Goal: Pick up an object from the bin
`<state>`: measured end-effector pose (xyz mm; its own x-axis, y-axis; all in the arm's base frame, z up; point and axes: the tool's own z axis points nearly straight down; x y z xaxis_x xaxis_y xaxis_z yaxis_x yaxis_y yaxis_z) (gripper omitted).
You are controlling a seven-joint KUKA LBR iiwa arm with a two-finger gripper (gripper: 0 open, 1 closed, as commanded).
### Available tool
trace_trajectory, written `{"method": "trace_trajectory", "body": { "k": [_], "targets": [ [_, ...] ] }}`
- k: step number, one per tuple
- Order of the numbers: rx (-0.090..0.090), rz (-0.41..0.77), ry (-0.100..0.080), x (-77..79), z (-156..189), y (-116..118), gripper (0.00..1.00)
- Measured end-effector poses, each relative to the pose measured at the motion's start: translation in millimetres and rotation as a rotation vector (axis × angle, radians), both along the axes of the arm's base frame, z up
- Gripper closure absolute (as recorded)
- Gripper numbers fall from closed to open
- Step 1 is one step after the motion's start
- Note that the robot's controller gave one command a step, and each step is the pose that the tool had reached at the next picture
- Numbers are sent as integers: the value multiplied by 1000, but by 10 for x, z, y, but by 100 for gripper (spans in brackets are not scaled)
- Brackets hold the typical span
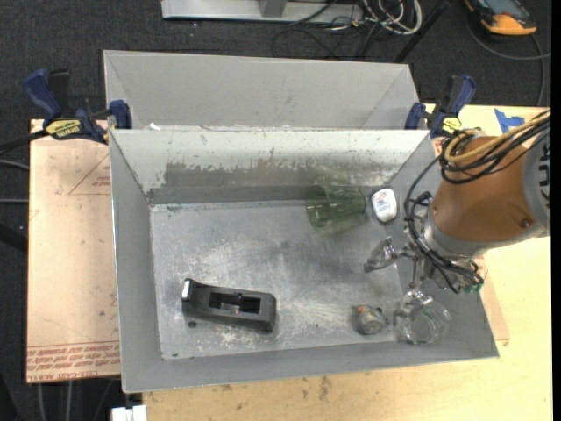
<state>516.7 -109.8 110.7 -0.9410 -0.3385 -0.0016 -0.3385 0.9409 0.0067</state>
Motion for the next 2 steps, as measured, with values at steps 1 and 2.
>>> {"method": "trace_trajectory", "body": {
  "k": [1,2],
  "targets": [
    [-2,42,-2,18,-35,-84,0],
    [-5,32,-1,114,336,-130,0]
  ]
}}
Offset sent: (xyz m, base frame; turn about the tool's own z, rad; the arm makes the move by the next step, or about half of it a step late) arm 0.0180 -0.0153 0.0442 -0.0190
